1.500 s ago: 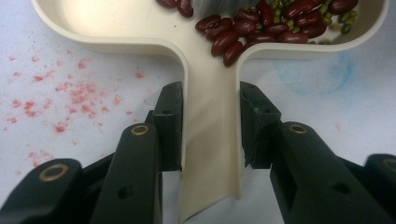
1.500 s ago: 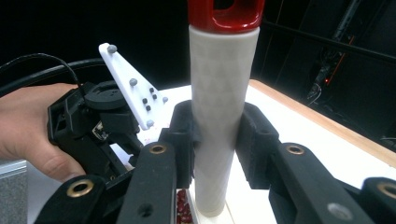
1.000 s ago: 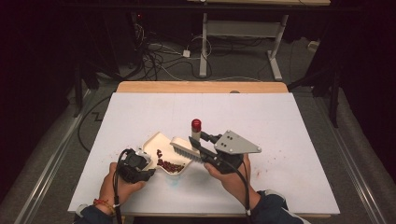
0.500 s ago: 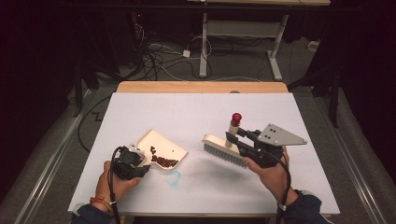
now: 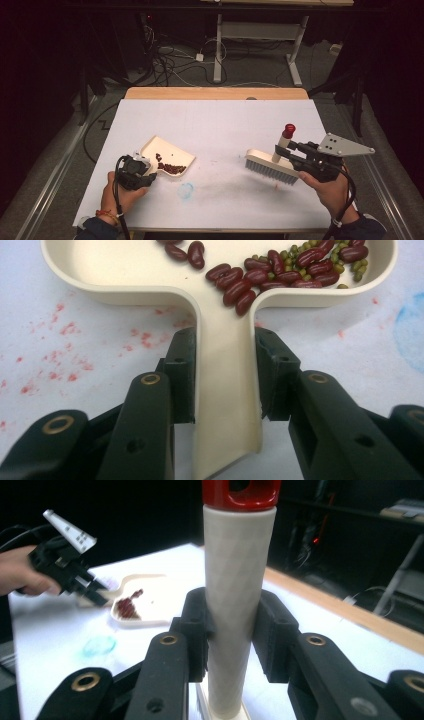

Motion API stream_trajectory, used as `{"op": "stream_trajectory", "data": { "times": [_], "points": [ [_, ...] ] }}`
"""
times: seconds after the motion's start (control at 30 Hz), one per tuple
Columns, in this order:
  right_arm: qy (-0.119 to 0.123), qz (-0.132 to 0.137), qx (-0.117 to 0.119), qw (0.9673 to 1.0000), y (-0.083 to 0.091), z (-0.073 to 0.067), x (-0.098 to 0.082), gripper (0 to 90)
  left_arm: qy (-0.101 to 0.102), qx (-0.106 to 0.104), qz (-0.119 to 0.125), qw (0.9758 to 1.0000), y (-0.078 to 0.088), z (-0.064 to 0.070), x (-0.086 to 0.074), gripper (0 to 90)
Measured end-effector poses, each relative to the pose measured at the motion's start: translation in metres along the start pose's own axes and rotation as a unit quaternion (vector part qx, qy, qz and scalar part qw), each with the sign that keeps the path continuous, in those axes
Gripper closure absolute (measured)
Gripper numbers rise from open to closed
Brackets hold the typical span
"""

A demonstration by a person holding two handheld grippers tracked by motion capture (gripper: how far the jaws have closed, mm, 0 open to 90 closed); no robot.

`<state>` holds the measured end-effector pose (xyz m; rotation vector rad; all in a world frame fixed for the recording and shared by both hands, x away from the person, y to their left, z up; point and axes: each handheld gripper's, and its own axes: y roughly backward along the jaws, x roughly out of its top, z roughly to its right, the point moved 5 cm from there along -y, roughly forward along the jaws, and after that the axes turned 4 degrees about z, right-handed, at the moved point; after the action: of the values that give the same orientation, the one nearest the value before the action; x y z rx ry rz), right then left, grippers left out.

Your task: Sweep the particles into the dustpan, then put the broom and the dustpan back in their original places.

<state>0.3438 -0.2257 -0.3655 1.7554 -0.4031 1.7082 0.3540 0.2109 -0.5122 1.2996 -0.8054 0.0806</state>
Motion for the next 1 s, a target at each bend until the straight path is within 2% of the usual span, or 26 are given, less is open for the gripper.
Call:
{"op": "stream_trajectory", "data": {
  "times": [0.13,0.37,0.43,0.6,0.73,0.87,1.0],
  "points": [
    [-0.006,-0.017,0.029,0.9994,0.008,0.006,-0.006,70.4,0.009,0.010,0.009,0.9999,0.001,-0.005,0.001,64.0],
    [-0.014,-0.034,0.057,0.9977,0.023,0.010,-0.014,70.4,0.022,0.022,0.017,0.9994,0.004,-0.014,0.001,64.1],
    [-0.027,-0.035,0.071,0.9965,0.029,0.012,-0.015,70.4,0.024,0.025,0.019,0.9992,0.005,-0.015,0.000,64.1],
    [-0.034,-0.055,0.108,0.9921,0.039,0.015,-0.017,70.4,0.033,0.034,0.024,0.9986,0.006,-0.018,-0.001,64.1],
    [-0.037,-0.069,0.110,0.9909,0.039,0.021,-0.020,70.4,0.046,0.049,0.033,0.9972,0.008,-0.022,-0.002,64.1],
    [-0.046,-0.094,0.117,0.9875,0.030,0.031,-0.026,70.3,0.070,0.052,0.038,0.9955,0.003,-0.024,-0.002,64.0],
    [-0.058,-0.095,0.104,0.9882,0.017,0.042,-0.028,70.1,0.071,0.054,0.042,0.9951,-0.002,-0.021,-0.001,63.9]
  ]
}}
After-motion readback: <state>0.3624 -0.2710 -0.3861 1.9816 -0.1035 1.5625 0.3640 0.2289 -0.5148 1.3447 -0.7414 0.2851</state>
